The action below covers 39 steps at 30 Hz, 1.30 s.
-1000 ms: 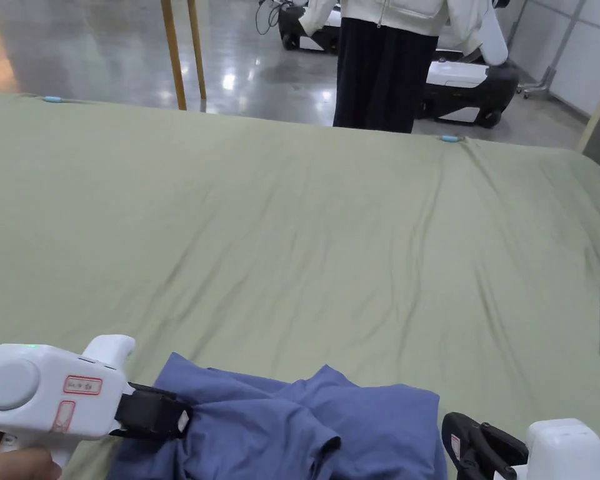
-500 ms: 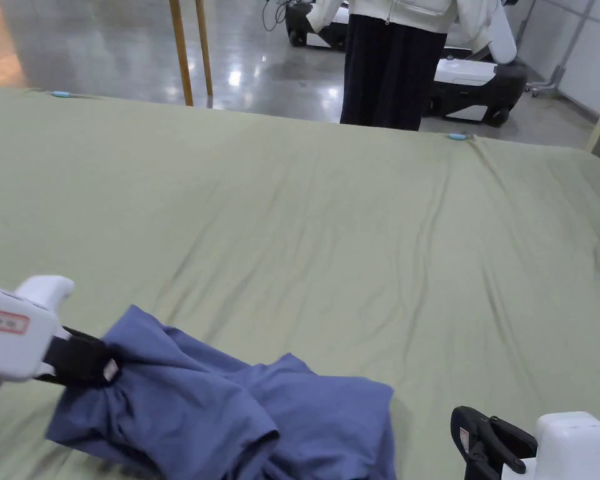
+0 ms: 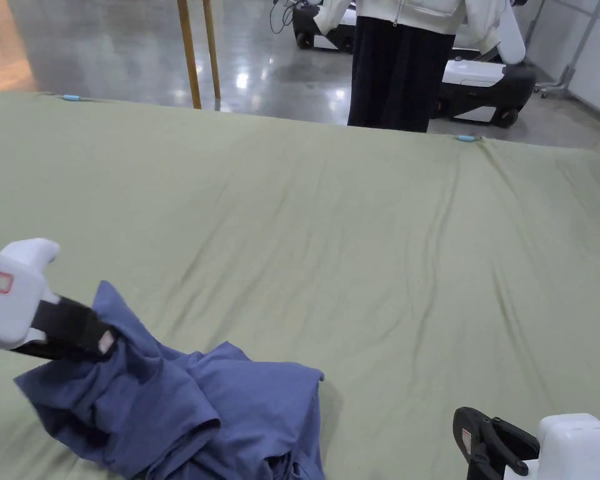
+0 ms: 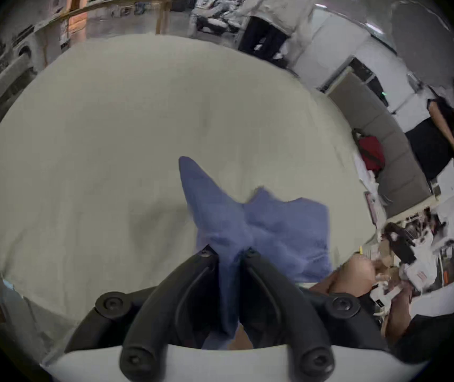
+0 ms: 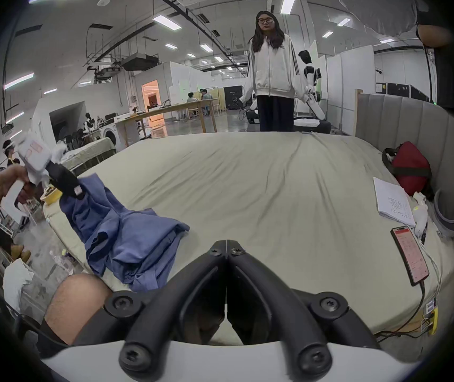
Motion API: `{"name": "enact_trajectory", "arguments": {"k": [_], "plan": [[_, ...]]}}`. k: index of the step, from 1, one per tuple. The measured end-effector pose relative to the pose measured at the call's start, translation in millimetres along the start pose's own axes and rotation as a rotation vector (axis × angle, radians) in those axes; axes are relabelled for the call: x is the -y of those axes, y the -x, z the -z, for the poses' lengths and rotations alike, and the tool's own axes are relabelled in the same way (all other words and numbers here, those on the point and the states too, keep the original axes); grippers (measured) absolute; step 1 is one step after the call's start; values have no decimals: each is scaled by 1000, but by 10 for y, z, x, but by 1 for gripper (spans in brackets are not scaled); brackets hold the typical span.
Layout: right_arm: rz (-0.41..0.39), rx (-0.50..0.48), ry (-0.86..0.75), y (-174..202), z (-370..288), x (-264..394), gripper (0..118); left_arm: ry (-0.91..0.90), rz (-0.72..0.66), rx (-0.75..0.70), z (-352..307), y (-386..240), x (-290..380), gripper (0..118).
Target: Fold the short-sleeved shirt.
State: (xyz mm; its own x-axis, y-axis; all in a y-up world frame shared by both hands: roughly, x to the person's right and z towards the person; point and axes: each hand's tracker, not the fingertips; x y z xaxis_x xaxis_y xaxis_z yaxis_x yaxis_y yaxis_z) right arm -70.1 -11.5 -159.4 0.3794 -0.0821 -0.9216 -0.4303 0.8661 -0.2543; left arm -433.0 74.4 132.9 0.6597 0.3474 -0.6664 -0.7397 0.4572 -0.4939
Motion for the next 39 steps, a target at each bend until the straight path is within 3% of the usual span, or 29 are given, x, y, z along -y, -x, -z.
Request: {"name": "enact_trajectory", "arguments": {"k": [5, 7, 14, 16, 19, 21, 22, 23, 24, 27, 29, 30, 32, 33, 35, 39], "plan": [[16, 10, -10, -20, -28, -11, 1, -20, 20, 125, 170, -664, -111, 10], [20, 12, -6, -22, -34, -4, 1, 22, 91, 103, 389, -893, -92, 10], [27, 25, -1, -76, -75, 46, 1, 152, 150, 133, 1129, -1529, 195, 10], [44, 26, 5, -88, -59, 57, 1, 180, 191, 77, 1409, -1635, 274, 10], [47, 25, -4, -96, -88, 54, 1, 222, 119, 52, 1777, -1513, 282, 11], [44, 23, -5, -102, -103, 54, 1, 217, 40, 144, 1706, -1396, 251, 26], [42, 25, -3, -111, -104, 58, 1, 203, 15, 206, 1569, -1348, 231, 42], [42, 27, -1, -125, -103, 63, 1, 198, 6, 255, 1406, -1321, 196, 69], [46, 28, 1, -143, -97, 66, 1, 165, 1, 289, 1203, -1291, 192, 77], [64, 30, 2, -186, -93, 59, 1, -1, 52, 374, 427, -1101, 199, 76], [62, 31, -4, -186, -93, 57, 1, -72, 69, 213, 236, -908, 173, 72], [57, 32, -6, -185, -93, 55, 1, -82, 89, 114, 260, -833, 157, 60], [57, 29, -9, -186, -87, 55, 1, -94, 93, -29, 413, -703, 165, 6], [59, 29, -10, -186, -81, 58, 1, -72, 69, -32, 529, -607, 149, 6], [67, 31, -11, -188, -76, 61, 1, 36, -2, 108, 818, -471, 162, 4], [68, 34, -17, -206, -129, 51, 1, 67, -15, 63, 1158, -599, 307, 4]]}}
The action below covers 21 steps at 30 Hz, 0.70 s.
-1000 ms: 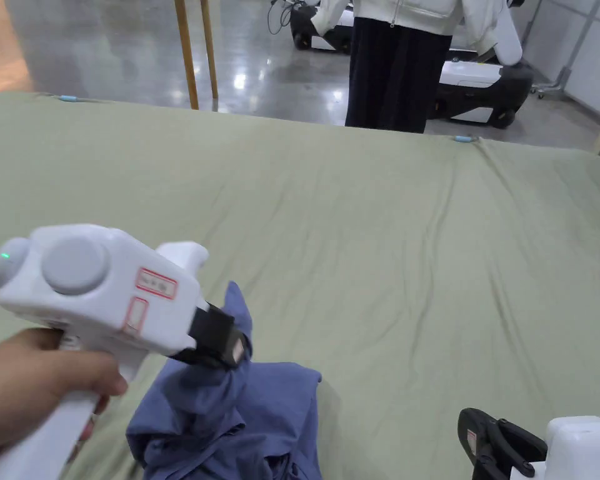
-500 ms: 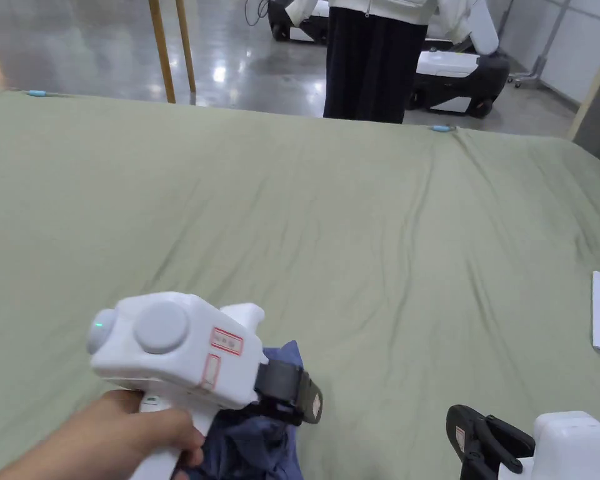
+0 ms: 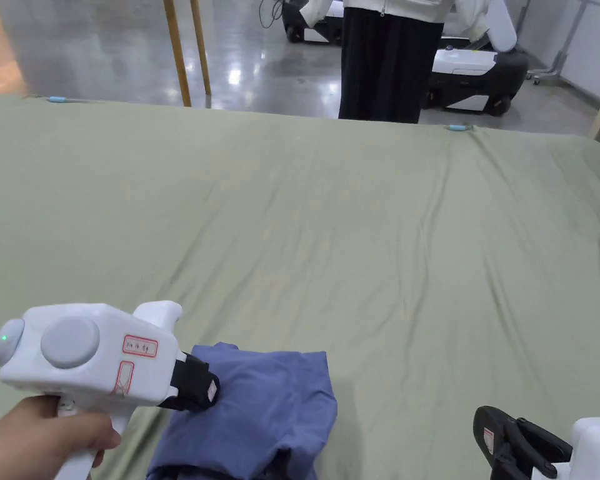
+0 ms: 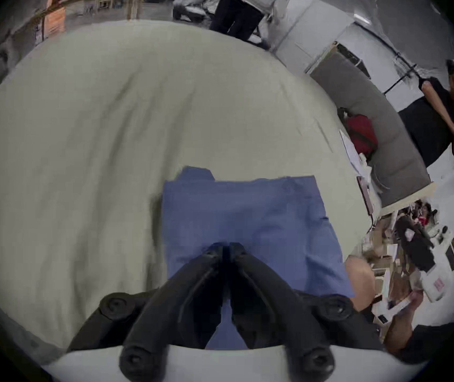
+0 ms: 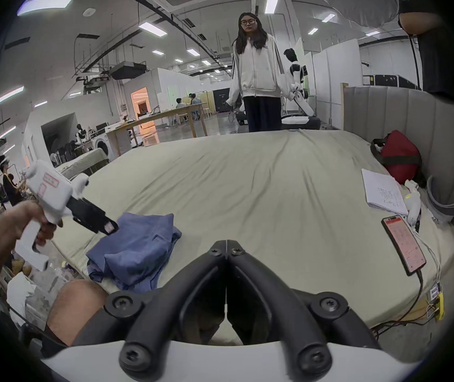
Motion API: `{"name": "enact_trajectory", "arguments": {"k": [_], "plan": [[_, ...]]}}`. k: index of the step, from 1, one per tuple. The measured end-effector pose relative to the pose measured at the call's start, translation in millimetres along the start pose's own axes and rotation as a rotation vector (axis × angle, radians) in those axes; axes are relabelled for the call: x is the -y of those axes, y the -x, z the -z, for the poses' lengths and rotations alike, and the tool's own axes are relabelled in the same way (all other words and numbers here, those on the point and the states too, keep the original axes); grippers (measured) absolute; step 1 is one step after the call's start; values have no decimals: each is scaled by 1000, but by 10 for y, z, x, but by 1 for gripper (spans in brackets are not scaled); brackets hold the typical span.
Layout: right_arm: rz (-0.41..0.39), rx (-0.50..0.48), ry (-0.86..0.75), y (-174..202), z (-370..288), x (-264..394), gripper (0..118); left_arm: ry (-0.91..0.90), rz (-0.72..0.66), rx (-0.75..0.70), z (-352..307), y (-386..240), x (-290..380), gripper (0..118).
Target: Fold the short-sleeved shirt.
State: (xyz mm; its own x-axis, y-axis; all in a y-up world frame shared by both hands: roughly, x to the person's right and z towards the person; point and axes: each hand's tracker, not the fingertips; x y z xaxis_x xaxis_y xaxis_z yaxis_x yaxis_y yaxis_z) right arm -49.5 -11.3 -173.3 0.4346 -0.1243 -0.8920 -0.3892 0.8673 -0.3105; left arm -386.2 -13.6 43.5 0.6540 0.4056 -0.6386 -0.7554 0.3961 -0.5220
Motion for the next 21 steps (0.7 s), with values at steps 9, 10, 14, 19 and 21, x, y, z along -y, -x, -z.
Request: {"name": "enact_trajectory", "arguments": {"k": [9, 10, 14, 19, 21], "plan": [[9, 26, 12, -54, -34, 25, 1, -36, 161, -65, 52, -799, 16, 4], [8, 26, 12, -59, -42, 33, 1, -38, 155, -14, 47, -820, 2, 4], [5, 32, 21, -90, -39, 45, 1, 40, 81, 130, 346, -974, 8, 3], [15, 37, 16, -93, -62, 26, 1, 125, 26, 267, 689, -1141, 67, 3], [9, 34, 18, -80, -59, 17, 1, 119, 37, 278, 722, -1095, 64, 3]]}}
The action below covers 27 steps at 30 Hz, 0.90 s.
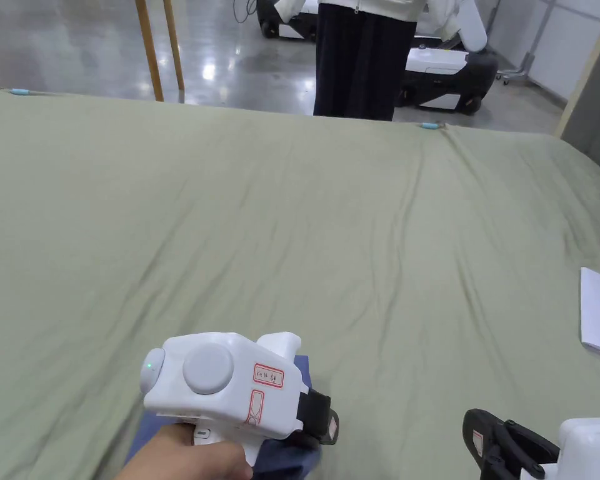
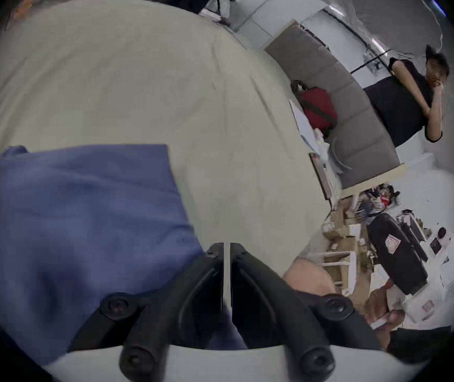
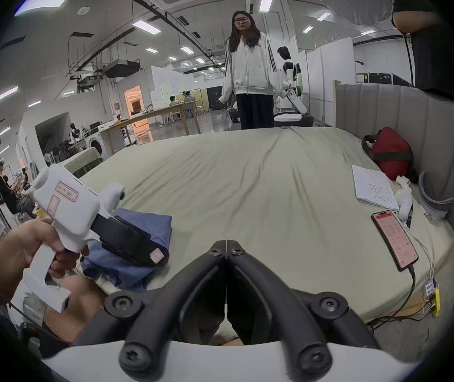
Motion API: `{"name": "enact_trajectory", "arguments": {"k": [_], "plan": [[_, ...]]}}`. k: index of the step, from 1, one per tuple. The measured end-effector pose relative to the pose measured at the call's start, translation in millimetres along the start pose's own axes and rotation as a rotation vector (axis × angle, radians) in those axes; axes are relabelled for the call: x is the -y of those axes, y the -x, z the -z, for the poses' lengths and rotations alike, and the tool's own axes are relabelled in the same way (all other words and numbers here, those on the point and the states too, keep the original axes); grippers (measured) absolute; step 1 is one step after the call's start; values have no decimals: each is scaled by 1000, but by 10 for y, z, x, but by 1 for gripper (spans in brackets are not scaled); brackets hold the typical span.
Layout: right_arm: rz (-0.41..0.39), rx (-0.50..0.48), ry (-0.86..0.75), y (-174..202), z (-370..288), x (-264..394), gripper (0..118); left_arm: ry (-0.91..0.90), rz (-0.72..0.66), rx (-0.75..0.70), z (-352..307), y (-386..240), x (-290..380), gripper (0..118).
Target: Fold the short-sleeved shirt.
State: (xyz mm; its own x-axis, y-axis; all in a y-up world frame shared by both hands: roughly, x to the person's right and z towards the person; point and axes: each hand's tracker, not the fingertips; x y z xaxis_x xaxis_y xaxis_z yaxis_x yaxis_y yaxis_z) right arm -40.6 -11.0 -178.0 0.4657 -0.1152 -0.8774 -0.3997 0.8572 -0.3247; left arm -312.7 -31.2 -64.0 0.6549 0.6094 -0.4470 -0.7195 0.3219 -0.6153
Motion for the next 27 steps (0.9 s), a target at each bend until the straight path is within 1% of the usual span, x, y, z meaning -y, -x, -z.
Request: {"name": "enact_trajectory", "arguments": {"k": [2, 4, 5, 6, 7, 8, 9, 10, 11, 12, 13, 14, 15, 16, 18, 19, 20, 21, 22, 23, 24, 25, 26, 27], "plan": [[-5, -12, 1, 14, 19, -38, 1, -45, -16, 21, -206, 67, 9, 3], [-32, -50, -7, 53, 65, -159, 1, -112, 2, 68, -590, 170, 44, 4], [-39, -87, -13, 82, 100, -257, 1, -159, 4, 69, -832, 228, 89, 12], [-28, -143, -9, 106, 148, -353, 1, -206, 6, 84, -1057, 293, 159, 32], [-24, -206, 0, 147, 220, -462, 1, -250, 10, 102, -1305, 399, 263, 32], [-16, -274, 14, 200, 318, -552, 1, -260, 11, 99, -1477, 470, 333, 43], [32, -396, 45, 228, 469, -628, 1, -252, 9, 73, -1610, 531, 424, 71], [114, -553, 133, 254, 683, -688, 1, -271, 14, 71, -1733, 607, 521, 106], [204, -681, 223, 287, 914, -703, 1, -291, 11, 66, -1864, 615, 613, 118], [292, -779, 292, 345, 1172, -661, 1, -324, 6, 28, -1930, 654, 669, 118], [366, -896, 393, 404, 1463, -596, 1, -348, -3, 22, -1995, 714, 725, 118], [447, -967, 467, 476, 1731, -474, 1, -372, -13, 57, -2039, 805, 768, 118], [516, -974, 519, 533, 1953, -352, 1, -365, -45, 84, -1959, 898, 777, 118], [563, -966, 603, 586, 2193, -220, 1, -345, -83, 107, -1933, 992, 751, 118], [613, -892, 652, 613, 2528, 0, 0, -310, -122, 163, -1841, 1201, 695, 118], [674, -893, 701, 579, 2675, 116, 1, -292, -135, 141, -1797, 1318, 638, 118], [759, -928, 731, 527, 2754, 219, 0, -286, -140, 115, -1751, 1388, 600, 118], [813, -938, 728, 494, 2787, 301, 1, -289, -143, 110, -1717, 1478, 566, 118], [829, -938, 709, 452, 2784, 327, 1, -287, -159, 116, -1714, 1574, 522, 118], [820, -936, 704, 434, 2770, 324, 1, -290, -184, 109, -1721, 1641, 488, 118], [802, -935, 705, 429, 2759, 311, 1, -289, -210, 121, -1715, 1724, 422, 118], [753, -937, 705, 413, 2723, 312, 1, -266, -226, 142, -1706, 1783, 339, 118], [732, -936, 707, 402, 2718, 299, 1, -244, -230, 154, -1687, 1815, 266, 118], [736, -937, 710, 389, 2724, 298, 1, -215, -212, 187, -1655, 1852, 194, 118]]}}
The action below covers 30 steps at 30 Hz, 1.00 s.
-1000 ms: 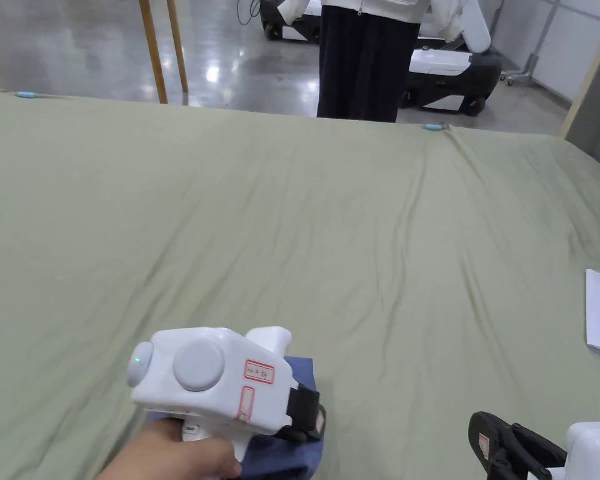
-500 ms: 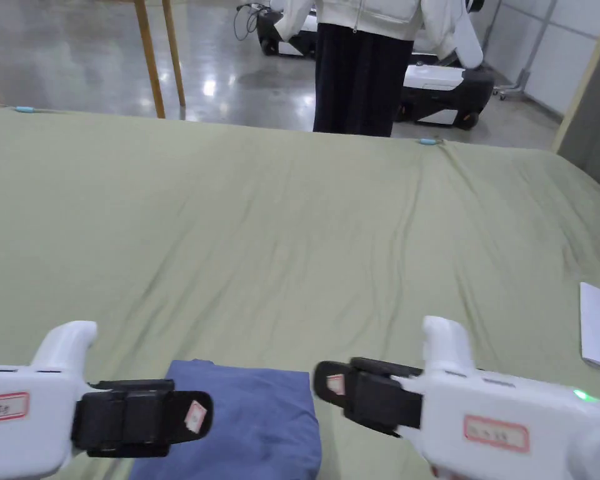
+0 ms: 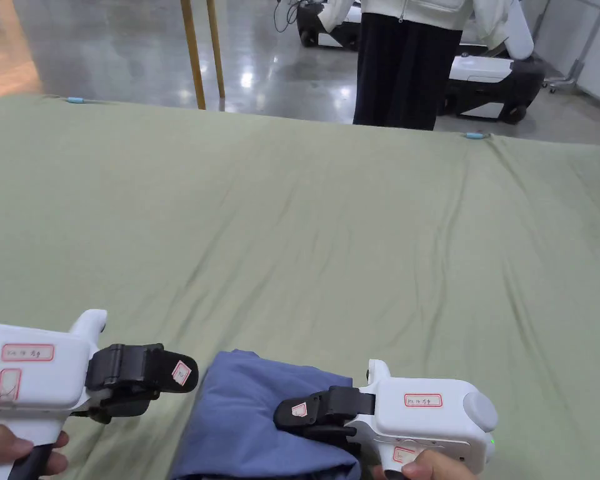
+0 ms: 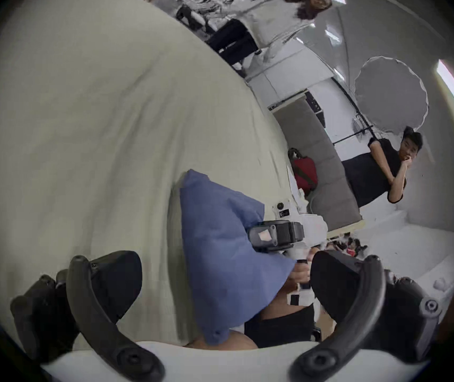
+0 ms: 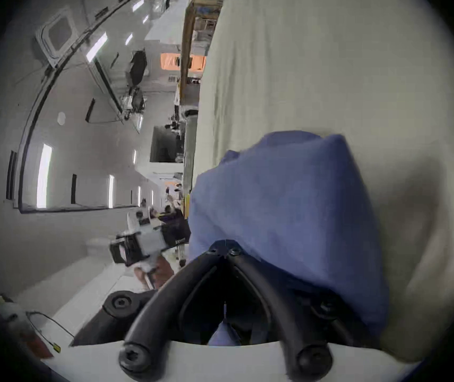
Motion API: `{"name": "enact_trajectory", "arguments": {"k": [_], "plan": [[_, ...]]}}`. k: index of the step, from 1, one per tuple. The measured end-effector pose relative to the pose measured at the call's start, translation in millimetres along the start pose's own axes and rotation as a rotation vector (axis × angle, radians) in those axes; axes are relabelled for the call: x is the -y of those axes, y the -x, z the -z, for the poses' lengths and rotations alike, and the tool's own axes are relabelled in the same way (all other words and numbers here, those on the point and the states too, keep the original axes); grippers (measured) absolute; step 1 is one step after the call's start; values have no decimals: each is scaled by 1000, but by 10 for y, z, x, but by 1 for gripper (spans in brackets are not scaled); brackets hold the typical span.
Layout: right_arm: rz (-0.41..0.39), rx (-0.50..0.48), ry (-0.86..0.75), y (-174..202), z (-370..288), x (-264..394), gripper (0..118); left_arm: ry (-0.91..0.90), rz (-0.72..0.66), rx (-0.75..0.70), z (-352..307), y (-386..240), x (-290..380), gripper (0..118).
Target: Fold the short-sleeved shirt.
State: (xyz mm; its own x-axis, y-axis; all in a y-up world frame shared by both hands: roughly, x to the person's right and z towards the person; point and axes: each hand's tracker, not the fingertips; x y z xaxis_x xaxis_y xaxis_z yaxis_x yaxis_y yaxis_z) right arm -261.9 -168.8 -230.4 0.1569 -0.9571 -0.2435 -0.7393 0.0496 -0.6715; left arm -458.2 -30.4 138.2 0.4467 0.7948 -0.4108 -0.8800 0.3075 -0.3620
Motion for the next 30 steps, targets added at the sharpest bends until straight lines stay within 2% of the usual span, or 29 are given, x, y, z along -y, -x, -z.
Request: {"name": "enact_trajectory", "arguments": {"k": [3, 6, 10, 16, 17, 18, 19, 21, 22, 23, 24, 26, 30], "plan": [[-11, -16, 6, 22, -2, 82, 1, 99, -10, 15, 300, 42, -130, 118], [-3, -35, -3, 0, -8, 121, 1, 115, 16, -85, 520, 77, -132, 118], [-6, -47, -5, -29, -15, 112, 1, 131, -49, 12, 492, 178, -198, 118], [-11, -61, -2, -14, -7, 147, 1, 234, 31, 86, 675, -22, -119, 116], [-11, -61, -3, -9, -3, 155, 1, 242, 39, 63, 730, -47, -99, 114], [-12, -59, -3, -7, -8, 138, 1, 248, 30, 64, 783, -59, -91, 110], [-13, -59, -3, -3, -8, 141, 1, 243, 44, 5, 830, -68, -88, 107], [-15, -55, -2, 9, -4, 149, 1, 237, 36, 22, 804, -47, -117, 96], [-16, -54, -1, 17, -11, 141, 1, 227, 37, -5, 771, -56, -134, 85], [-17, -54, -1, 19, -12, 144, 1, 218, 35, -59, 743, -48, -149, 62], [-21, -50, 1, 21, -10, 146, 1, 219, 37, -38, 702, -6, -140, 50], [-32, -54, 7, 16, 1, 120, 1, 212, 34, -22, 663, -30, -120, 43], [-46, -51, 5, 36, -13, 137, 1, 205, 75, -72, 685, -126, -138, 39]]}}
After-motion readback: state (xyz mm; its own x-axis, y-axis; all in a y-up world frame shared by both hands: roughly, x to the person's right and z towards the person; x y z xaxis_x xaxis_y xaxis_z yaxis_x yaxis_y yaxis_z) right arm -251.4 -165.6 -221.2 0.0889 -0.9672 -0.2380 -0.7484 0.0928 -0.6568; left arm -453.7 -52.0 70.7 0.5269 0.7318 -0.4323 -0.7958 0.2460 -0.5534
